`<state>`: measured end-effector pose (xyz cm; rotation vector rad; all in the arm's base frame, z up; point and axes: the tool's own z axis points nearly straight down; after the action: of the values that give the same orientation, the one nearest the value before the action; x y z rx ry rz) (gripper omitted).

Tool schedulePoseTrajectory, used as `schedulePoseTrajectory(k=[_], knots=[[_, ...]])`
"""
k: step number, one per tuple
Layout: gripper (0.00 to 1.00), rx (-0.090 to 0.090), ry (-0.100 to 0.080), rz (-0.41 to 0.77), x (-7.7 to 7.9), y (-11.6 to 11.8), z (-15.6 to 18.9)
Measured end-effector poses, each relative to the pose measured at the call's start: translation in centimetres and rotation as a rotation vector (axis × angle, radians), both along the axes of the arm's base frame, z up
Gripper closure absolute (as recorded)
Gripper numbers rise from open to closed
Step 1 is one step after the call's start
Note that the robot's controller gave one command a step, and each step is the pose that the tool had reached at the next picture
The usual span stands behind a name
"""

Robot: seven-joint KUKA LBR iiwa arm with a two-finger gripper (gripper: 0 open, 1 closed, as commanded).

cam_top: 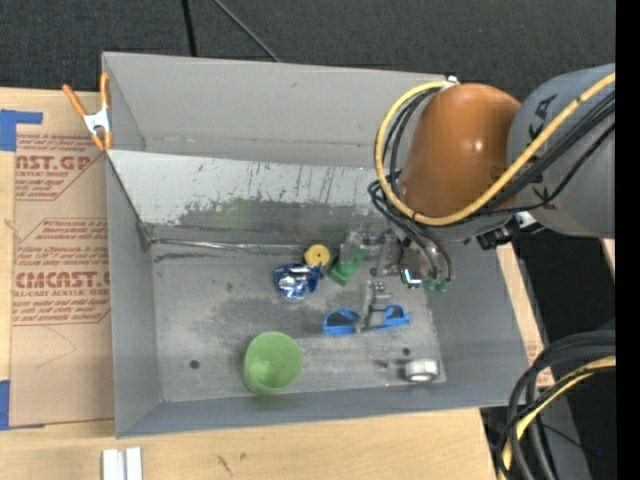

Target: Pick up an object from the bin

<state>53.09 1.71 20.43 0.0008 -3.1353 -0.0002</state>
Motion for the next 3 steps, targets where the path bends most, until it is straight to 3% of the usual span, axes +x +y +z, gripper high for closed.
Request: schedulePoseTrajectory(k=[1, 2, 3], knots=[[0.0, -0.001, 0.001, -0.063, -1.1, -3.6, -7.7], [0.0, 0.0, -0.012, 0.069, -4.7, -4.2, -13.5], [0.0, 0.001, -0.014, -0.034, -4.8, -5.8, -13.4]])
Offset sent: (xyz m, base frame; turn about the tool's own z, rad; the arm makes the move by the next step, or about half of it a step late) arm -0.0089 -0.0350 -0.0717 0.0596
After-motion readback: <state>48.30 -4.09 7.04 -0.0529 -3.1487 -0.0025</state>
